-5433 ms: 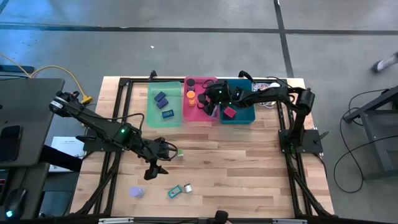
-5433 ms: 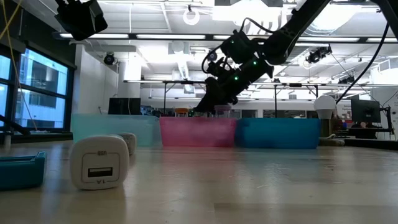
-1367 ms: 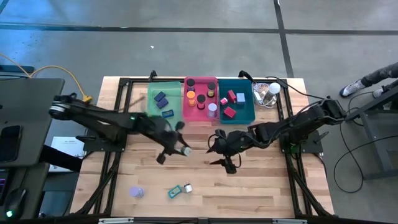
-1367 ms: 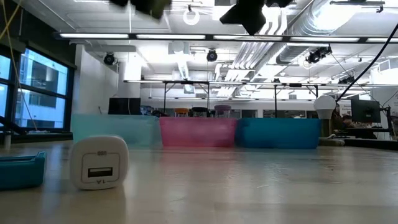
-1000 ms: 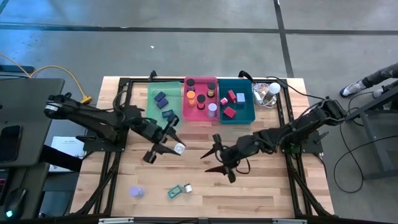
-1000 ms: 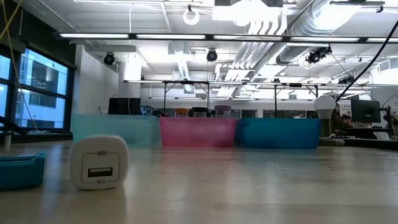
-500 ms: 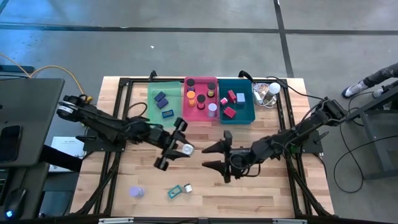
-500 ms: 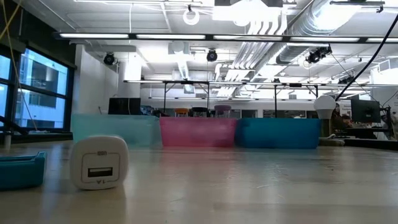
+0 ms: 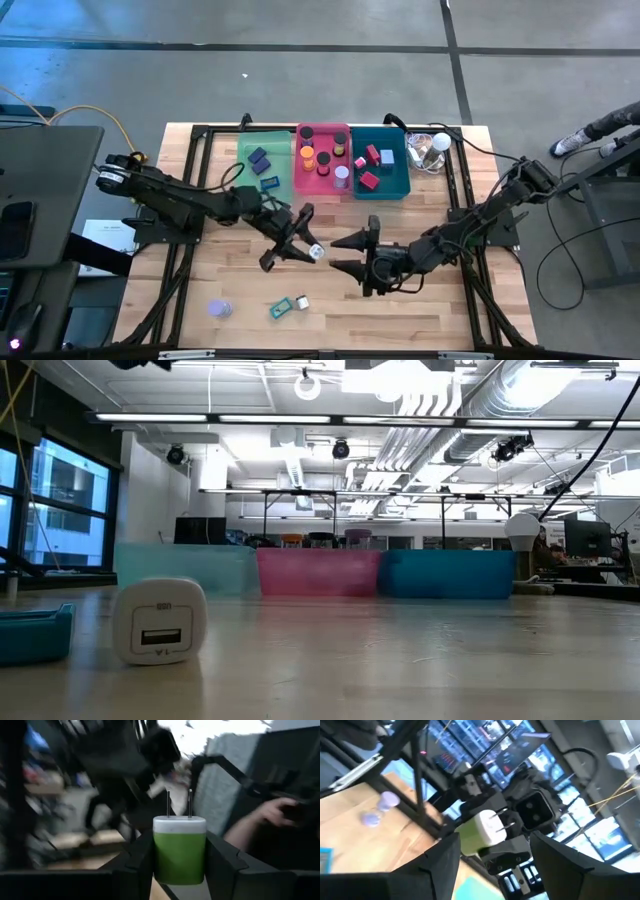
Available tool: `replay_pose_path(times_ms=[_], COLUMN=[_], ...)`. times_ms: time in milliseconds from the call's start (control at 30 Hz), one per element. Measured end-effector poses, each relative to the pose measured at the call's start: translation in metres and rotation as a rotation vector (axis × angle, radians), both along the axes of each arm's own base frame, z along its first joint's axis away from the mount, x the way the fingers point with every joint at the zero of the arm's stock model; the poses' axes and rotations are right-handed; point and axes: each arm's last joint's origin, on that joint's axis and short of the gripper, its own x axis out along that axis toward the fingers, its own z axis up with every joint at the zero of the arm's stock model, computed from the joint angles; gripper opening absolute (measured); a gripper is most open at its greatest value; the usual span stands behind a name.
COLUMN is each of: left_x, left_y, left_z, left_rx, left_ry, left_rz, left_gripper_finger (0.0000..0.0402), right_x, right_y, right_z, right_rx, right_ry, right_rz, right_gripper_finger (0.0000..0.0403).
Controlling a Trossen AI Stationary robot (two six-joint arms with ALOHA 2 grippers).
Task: Pick & Place Office items
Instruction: Put the green charger adapter into the blue bin
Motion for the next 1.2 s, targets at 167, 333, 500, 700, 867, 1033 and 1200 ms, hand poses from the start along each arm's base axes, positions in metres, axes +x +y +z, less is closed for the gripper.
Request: replay_pose_path(times_ms=[167, 333, 500, 700, 867, 1033, 1200], left_x=[0.002, 0.004, 0.006, 0.004, 0.004, 0.004, 0.004], left_y=[0.011, 0.02, 0.024, 0.024, 0.025, 0.025, 0.025], left_z=[-0.01, -0.02, -0.026, -0.033, -0.035, -0.035, -0.037], left_rx=[-0.049, -0.072, -0.035, -0.024, -0.02, -0.02, -0.019], left_ry=[0.169, 0.341, 0.453, 0.518, 0.539, 0.542, 0.555], left_rz=[-0.125, -0.146, -0.093, -0.084, -0.047, -0.033, -0.016], left_gripper_finger=[0.0122, 0.0122, 0.0122, 0.0122, 0.0122, 0.0122, 0.0122], right_x=[0.0, 0.006, 0.014, 0.019, 0.023, 0.032, 0.045], right_y=[0.002, -0.01, -0.026, -0.04, -0.048, -0.056, -0.061], right_z=[-0.007, -0.013, -0.021, -0.028, -0.03, -0.04, -0.051], right_rx=[0.043, 0.133, 0.232, 0.292, 0.303, 0.286, 0.247], right_ry=[0.059, 0.108, 0.19, 0.293, 0.319, 0.348, 0.359], right_rz=[0.054, 0.015, 0.072, 0.159, 0.177, 0.211, 0.159], right_gripper_finger=[0.0229, 0.0229, 0.0229, 0.0229, 0.0229, 0.0229, 0.0229])
